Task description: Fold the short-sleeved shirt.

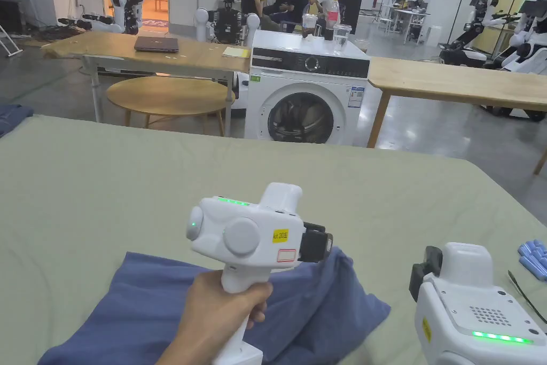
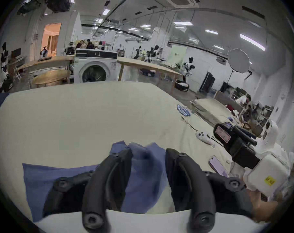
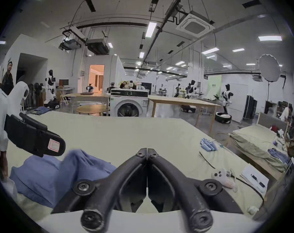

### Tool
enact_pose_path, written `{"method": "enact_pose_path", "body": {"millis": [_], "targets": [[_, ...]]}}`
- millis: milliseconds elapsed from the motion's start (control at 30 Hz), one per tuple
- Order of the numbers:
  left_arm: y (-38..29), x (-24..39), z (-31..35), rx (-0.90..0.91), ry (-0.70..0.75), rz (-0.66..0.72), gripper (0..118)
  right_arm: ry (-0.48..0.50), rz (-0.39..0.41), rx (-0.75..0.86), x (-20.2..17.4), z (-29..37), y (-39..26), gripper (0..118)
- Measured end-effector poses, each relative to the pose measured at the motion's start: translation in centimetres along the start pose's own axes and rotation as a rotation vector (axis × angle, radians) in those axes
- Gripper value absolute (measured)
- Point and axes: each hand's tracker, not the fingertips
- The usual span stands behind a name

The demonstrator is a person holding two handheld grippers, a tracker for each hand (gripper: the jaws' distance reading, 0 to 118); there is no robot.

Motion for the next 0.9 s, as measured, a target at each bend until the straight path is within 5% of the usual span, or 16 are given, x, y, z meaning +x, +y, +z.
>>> {"method": "enact_pose_path", "body": {"millis": [300,333,400,433,700,900], "targets": [[-1.2,-2.4,7.8,0.189,0.213,-0.027,52,0.099,-0.002,0.028,-4.0,0.2,1.4,0],[-1.8,-2.7,8.6,0.196,0.245,-0.038,43,0.107,0.001,0.031,-4.6,0.3,1.6,0],[-3.0,-3.3,9.8,0.199,0.308,-0.055,4,0.126,0.005,0.037,-5.6,0.3,1.8,0],[-3.8,-3.6,10.5,0.206,0.352,-0.06,0,0.135,0.007,0.042,-6.1,0.3,1.9,0],[-7.3,-8.4,14.0,0.183,0.503,0.057,0,0.191,0.003,0.035,-9.4,-0.4,2.5,0],[-5.6,-17.0,13.2,0.079,0.475,0.247,0,0.216,0.005,0.011,-10.1,-1.6,2.3,0]]}}
